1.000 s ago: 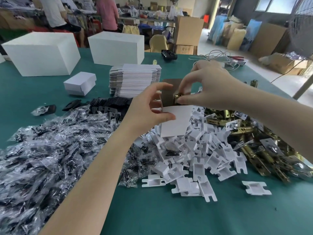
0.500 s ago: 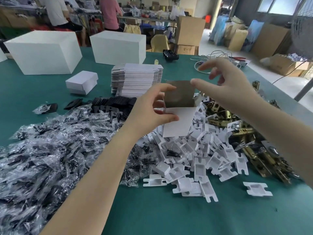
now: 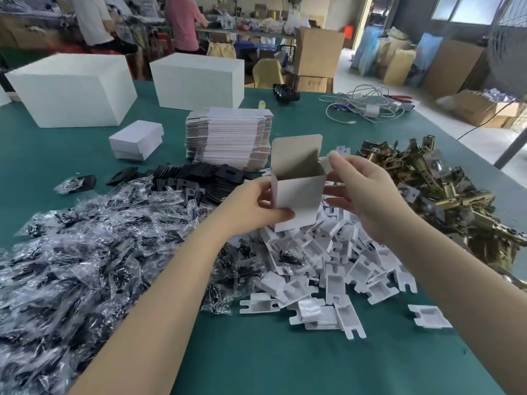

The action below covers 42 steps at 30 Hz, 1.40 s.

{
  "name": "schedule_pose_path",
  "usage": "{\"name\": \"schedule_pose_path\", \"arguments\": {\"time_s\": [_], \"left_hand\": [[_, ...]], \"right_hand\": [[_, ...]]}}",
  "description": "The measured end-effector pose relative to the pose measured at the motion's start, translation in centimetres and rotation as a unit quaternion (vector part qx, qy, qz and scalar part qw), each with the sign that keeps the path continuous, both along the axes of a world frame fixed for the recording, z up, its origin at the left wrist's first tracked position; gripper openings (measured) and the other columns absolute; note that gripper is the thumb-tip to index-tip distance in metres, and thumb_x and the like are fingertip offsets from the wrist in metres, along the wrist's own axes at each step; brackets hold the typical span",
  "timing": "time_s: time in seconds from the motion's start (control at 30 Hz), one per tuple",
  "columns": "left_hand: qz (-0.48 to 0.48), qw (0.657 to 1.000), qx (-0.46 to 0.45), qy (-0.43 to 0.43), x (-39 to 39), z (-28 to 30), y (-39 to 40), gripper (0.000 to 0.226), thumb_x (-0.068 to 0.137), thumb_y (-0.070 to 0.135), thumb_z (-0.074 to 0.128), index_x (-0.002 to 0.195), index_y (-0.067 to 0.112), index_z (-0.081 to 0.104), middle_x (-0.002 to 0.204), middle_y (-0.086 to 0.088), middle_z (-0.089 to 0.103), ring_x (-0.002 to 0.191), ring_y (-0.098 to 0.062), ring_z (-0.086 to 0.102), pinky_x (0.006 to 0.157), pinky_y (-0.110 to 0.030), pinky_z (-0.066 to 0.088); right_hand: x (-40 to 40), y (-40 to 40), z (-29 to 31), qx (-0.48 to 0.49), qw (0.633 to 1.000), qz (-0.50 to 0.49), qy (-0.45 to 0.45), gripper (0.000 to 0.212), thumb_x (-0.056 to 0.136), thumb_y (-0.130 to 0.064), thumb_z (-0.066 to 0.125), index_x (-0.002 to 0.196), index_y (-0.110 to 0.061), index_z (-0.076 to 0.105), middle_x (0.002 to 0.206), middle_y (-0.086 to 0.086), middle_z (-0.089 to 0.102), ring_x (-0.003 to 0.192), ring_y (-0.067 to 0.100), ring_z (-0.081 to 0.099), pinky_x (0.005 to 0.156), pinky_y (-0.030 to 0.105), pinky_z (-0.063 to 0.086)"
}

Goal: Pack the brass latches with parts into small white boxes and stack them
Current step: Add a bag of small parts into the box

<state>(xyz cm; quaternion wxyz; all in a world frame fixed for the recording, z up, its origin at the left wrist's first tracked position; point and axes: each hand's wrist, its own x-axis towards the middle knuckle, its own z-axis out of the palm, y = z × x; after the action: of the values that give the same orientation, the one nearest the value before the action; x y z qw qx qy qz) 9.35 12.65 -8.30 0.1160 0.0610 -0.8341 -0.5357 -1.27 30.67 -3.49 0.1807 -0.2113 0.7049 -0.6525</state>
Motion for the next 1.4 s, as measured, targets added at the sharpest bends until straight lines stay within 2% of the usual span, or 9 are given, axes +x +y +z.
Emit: {"name": "schedule_pose_path", "arguments": {"time_s": [0.1, 0.2, 0.33, 0.43, 0.77, 1.07, 1.13, 1.27, 1.4], "left_hand": [[0.038, 0.996, 0.074, 0.031, 0.0, -0.5, -0.4, 0.041, 0.083, 0.016, 0.078, 0.105, 0.045, 0.059, 0.1, 0.023, 0.072, 0.086, -0.002, 0.071, 0.064, -0.022, 0.057], [0.066, 0.984, 0.158, 0.042, 0.0, -1.0, -0.8, 0.039, 0.087, 0.014, 0.076, 0.109, 0.04, 0.058, 0.099, 0.014, 0.075, 0.086, -0.009, 0.072, 0.063, -0.026, 0.058], [0.068, 0.97, 0.227, 0.053, -0.2, -1.0, -0.7, 0.035, 0.091, 0.011, 0.071, 0.11, 0.037, 0.057, 0.094, 0.016, 0.075, 0.082, -0.005, 0.073, 0.06, -0.024, 0.057], [0.069, 0.962, 0.257, 0.065, -0.2, -0.8, -0.6, 0.033, 0.092, 0.013, 0.069, 0.111, 0.037, 0.056, 0.092, 0.019, 0.074, 0.081, -0.002, 0.072, 0.057, -0.022, 0.055], [0.063, 0.943, 0.313, 0.091, -0.1, -0.2, -0.4, 0.027, 0.095, 0.012, 0.063, 0.106, 0.036, 0.057, 0.085, 0.022, 0.073, 0.076, -0.001, 0.07, 0.057, -0.023, 0.053], [0.018, 0.909, 0.403, 0.108, -0.1, -0.1, -0.8, 0.025, 0.079, 0.022, 0.073, 0.097, 0.039, 0.067, 0.097, 0.011, 0.074, 0.088, -0.016, 0.074, 0.07, -0.052, 0.061], [0.013, 0.897, 0.427, 0.114, -0.1, -0.1, -0.9, 0.025, 0.077, 0.021, 0.075, 0.096, 0.037, 0.069, 0.1, 0.006, 0.074, 0.091, -0.02, 0.074, 0.065, -0.047, 0.061], [0.023, 0.903, 0.414, 0.111, -0.2, 0.0, -0.6, 0.03, 0.077, 0.022, 0.081, 0.099, 0.035, 0.066, 0.098, 0.006, 0.074, 0.083, -0.018, 0.074, 0.063, -0.039, 0.06], [0.03, 0.935, 0.339, 0.097, -0.2, 0.1, 0.2, 0.026, 0.07, 0.035, 0.083, 0.092, 0.041, 0.07, 0.089, 0.015, 0.075, 0.079, -0.007, 0.073, 0.062, -0.029, 0.057]], "right_hand": [[-1.1, 0.7, 0.2, -0.015, 0.999, -0.028, -0.044, 0.024, 0.096, -0.043, 0.059, 0.11, -0.025, 0.064, 0.094, -0.001, 0.076, 0.08, 0.017, 0.074, 0.067, 0.028, 0.06], [-2.7, 2.1, -0.8, 0.137, 0.981, -0.089, 0.101, 0.025, 0.095, -0.034, 0.061, 0.119, -0.029, 0.058, 0.098, -0.004, 0.072, 0.081, 0.014, 0.07, 0.072, 0.035, 0.061], [-4.3, 3.8, -2.1, 0.302, 0.907, -0.017, 0.294, 0.027, 0.092, -0.023, 0.065, 0.119, -0.025, 0.062, 0.097, -0.011, 0.067, 0.077, -0.005, 0.06, 0.059, 0.013, 0.045], [-4.0, 3.8, -2.6, 0.394, 0.847, 0.095, 0.343, 0.027, 0.092, -0.026, 0.063, 0.119, -0.029, 0.063, 0.104, -0.014, 0.064, 0.067, -0.014, 0.054, 0.052, 0.005, 0.04], [-2.0, 2.6, -2.3, 0.497, 0.759, 0.167, 0.385, 0.05, 0.089, -0.04, 0.067, 0.136, -0.027, 0.055, 0.125, -0.003, 0.055, 0.099, 0.01, 0.053, 0.093, 0.026, 0.047], [-1.7, 2.7, -2.7, 0.476, 0.771, 0.145, 0.396, 0.046, 0.089, -0.03, 0.066, 0.133, -0.034, 0.055, 0.122, -0.005, 0.054, 0.102, 0.012, 0.054, 0.089, 0.031, 0.05], [-1.1, 2.3, -2.7, 0.395, 0.825, 0.117, 0.386, 0.043, 0.09, -0.018, 0.061, 0.13, -0.033, 0.059, 0.115, -0.008, 0.061, 0.092, 0.007, 0.058, 0.078, 0.025, 0.053], [1.2, 0.3, -2.0, 0.117, 0.985, 0.119, 0.043, 0.04, 0.092, -0.02, 0.067, 0.13, -0.022, 0.059, 0.095, -0.006, 0.075, 0.08, 0.01, 0.072, 0.068, 0.026, 0.06], [2.3, -1.4, -1.4, -0.027, 0.977, 0.088, -0.192, 0.016, 0.092, -0.014, 0.066, 0.107, -0.011, 0.064, 0.106, 0.011, 0.072, 0.092, 0.019, 0.069, 0.075, 0.024, 0.06]]}}
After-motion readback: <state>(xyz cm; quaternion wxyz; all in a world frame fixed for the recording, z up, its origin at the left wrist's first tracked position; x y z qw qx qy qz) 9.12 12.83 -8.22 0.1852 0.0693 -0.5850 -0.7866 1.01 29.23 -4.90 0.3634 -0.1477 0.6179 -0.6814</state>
